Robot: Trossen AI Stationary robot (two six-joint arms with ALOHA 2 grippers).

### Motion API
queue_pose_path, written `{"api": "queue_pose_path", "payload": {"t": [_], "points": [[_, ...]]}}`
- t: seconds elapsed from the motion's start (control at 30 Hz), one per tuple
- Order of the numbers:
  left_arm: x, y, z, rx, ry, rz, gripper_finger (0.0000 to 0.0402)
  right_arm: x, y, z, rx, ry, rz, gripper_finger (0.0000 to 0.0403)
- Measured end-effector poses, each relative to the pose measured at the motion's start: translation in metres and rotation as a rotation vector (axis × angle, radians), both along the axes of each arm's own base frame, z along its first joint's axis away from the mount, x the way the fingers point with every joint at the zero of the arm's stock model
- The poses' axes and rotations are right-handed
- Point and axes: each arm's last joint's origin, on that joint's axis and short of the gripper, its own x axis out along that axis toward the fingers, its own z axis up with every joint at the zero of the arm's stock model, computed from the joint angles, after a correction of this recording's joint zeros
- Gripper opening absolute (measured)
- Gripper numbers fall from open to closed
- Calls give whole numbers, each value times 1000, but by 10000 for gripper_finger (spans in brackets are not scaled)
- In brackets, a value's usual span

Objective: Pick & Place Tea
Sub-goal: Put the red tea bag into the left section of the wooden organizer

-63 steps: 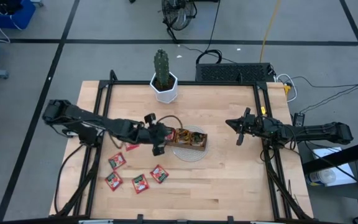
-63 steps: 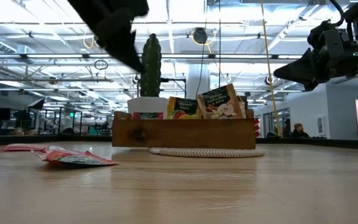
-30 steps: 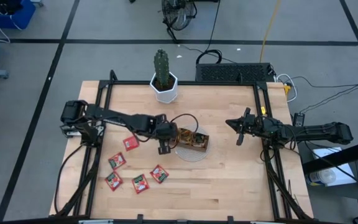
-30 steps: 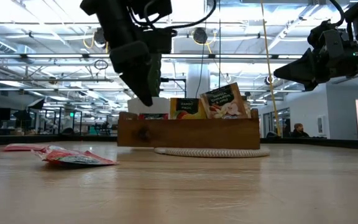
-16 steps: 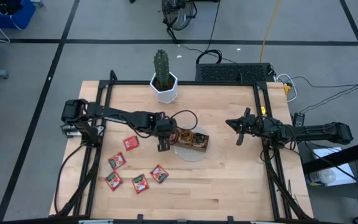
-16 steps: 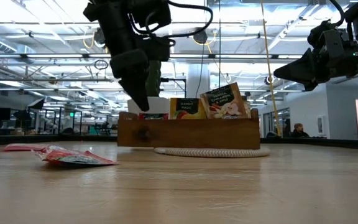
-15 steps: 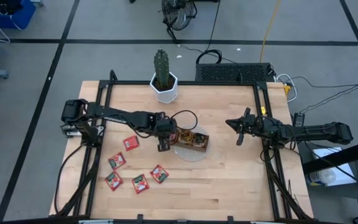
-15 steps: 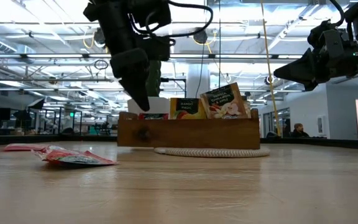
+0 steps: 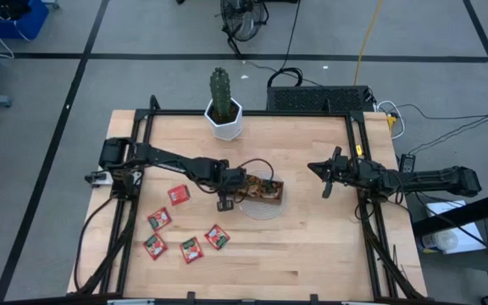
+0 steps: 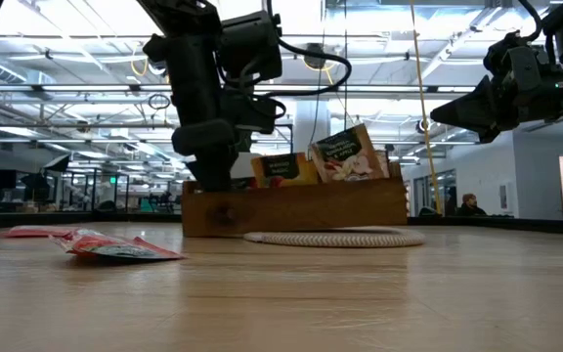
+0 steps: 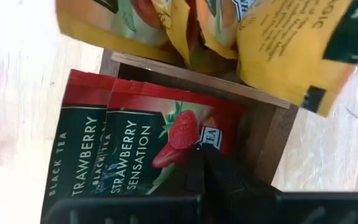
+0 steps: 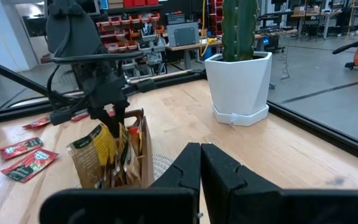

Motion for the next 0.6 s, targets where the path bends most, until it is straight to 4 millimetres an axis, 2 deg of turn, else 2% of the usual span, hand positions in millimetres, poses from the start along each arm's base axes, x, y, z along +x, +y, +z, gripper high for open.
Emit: {"api": "queue_pose_path", "payload": {"t": [0.13,0.6], "points": [[1,0,3,5,-31,43,0,0,0,0,0,0,-1,0],[0,-7,3,247,-69,181,0,0,0,0,0,0,0,0]]}}
